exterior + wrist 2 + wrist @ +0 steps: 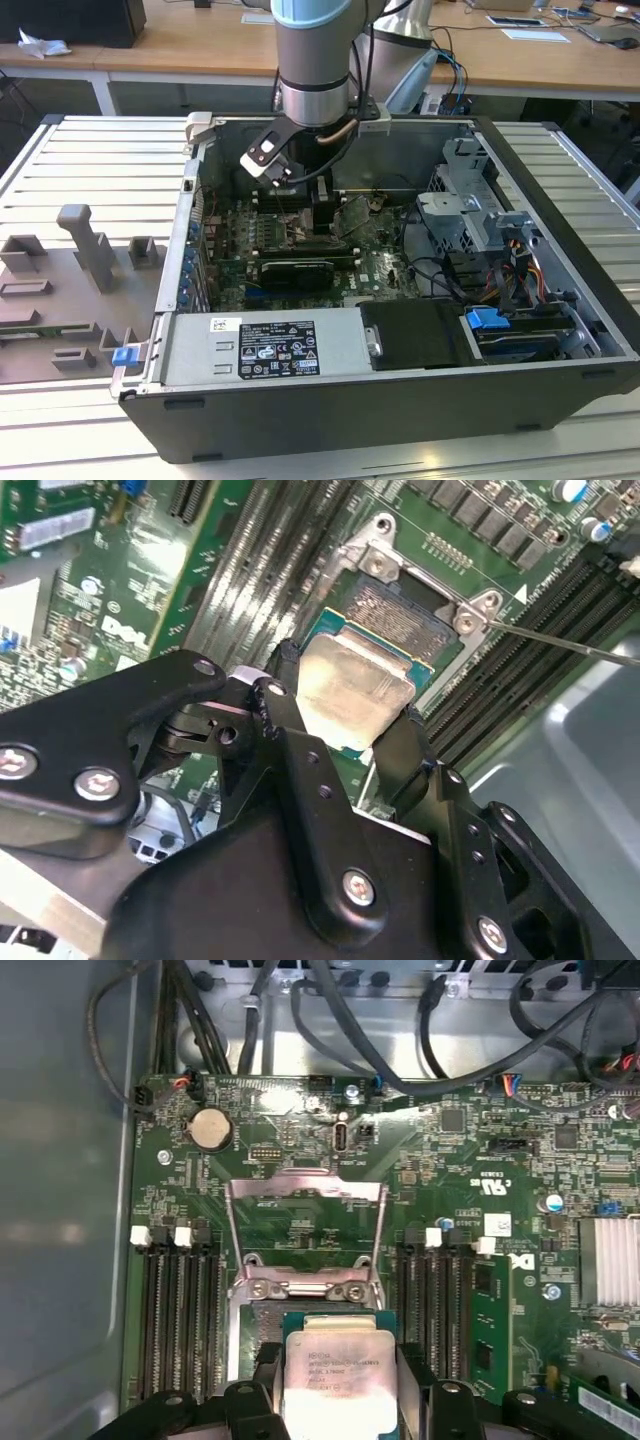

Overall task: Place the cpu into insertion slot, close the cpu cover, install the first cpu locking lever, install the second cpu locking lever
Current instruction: 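Place the cpu into insertion slot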

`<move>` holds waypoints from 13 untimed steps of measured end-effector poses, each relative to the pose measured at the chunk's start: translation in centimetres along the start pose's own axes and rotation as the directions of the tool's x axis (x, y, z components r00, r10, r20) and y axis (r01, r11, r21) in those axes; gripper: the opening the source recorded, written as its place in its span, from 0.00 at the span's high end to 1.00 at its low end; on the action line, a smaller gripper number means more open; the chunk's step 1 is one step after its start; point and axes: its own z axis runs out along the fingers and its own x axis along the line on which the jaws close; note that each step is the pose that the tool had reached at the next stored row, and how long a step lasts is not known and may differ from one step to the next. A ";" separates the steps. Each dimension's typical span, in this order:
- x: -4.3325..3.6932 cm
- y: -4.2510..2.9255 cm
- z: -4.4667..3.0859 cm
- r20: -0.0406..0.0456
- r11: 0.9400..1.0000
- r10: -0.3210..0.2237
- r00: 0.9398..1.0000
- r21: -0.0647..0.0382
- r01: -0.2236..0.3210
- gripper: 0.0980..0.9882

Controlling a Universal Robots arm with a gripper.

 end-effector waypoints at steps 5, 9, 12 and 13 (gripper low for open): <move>0.67 -0.21 0.90 0.001 1.000 0.000 1.000 0.000 0.000 0.50; 0.91 -0.54 1.48 0.005 1.000 0.007 1.000 0.000 -0.007 0.50; 0.95 -0.75 1.86 0.006 1.000 0.009 1.000 0.000 -0.009 0.50; 0.96 -0.76 1.92 0.006 1.000 0.009 1.000 0.000 -0.009 0.50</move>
